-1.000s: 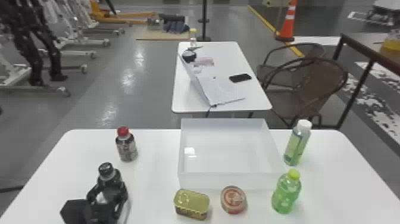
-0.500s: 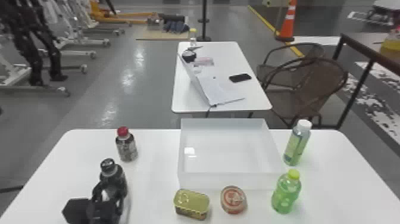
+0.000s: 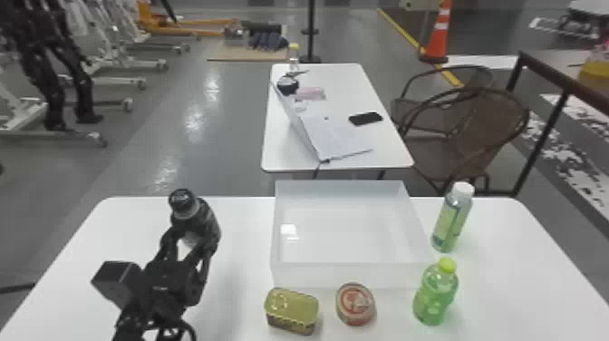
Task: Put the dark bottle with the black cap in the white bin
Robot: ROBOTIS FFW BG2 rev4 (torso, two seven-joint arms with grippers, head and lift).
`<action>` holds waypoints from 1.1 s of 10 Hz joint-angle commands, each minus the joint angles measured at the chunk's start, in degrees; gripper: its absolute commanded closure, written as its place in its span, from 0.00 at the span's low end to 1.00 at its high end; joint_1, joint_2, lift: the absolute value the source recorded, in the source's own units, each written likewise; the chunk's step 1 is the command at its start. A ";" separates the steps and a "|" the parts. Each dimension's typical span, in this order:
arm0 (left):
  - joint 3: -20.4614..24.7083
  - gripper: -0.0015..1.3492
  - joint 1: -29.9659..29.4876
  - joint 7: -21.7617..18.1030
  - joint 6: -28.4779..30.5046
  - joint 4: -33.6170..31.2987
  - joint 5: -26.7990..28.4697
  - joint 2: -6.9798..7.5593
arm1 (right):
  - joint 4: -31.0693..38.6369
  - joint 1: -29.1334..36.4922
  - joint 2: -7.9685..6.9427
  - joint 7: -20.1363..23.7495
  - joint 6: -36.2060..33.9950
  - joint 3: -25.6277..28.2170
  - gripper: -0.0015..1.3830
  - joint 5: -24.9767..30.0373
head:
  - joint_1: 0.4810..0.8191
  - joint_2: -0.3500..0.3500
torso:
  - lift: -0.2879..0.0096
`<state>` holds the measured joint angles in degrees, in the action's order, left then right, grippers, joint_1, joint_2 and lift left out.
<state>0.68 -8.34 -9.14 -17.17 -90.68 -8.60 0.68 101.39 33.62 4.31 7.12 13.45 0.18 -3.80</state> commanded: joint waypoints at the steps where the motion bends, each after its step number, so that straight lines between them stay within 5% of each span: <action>1: -3.76 0.70 4.56 -1.84 2.23 1.65 -3.09 1.69 | -0.41 -0.22 0.08 0.09 0.00 0.00 0.07 -0.25 | 0.20 0.50 | 0.63; 5: -11.93 0.70 17.04 -8.52 0.82 16.76 -7.13 0.55 | -0.67 -0.40 0.08 0.18 0.00 0.00 0.07 -0.42 | 0.20 0.50 | 0.63; 7: -14.13 0.70 20.47 -10.90 2.05 22.92 -7.57 -0.83 | -0.94 -0.40 -0.01 0.18 0.18 0.00 0.07 -0.60 | 0.20 0.50 | 0.63; 10: -16.41 0.70 24.16 -14.15 5.04 31.70 -8.62 -0.83 | -1.37 -0.66 -0.01 0.18 0.53 -0.09 0.07 -0.77 | 0.20 0.50 | 0.63; 11: -16.33 0.60 24.16 -14.15 6.62 31.70 -8.54 -0.83 | -1.37 -0.66 -0.09 0.18 0.62 -0.09 0.07 -0.77 | 0.20 0.50 | 0.63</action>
<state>-15.60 15.73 -23.32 -11.43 -59.24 -17.07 0.00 100.03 32.97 4.28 7.29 14.00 0.09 -4.58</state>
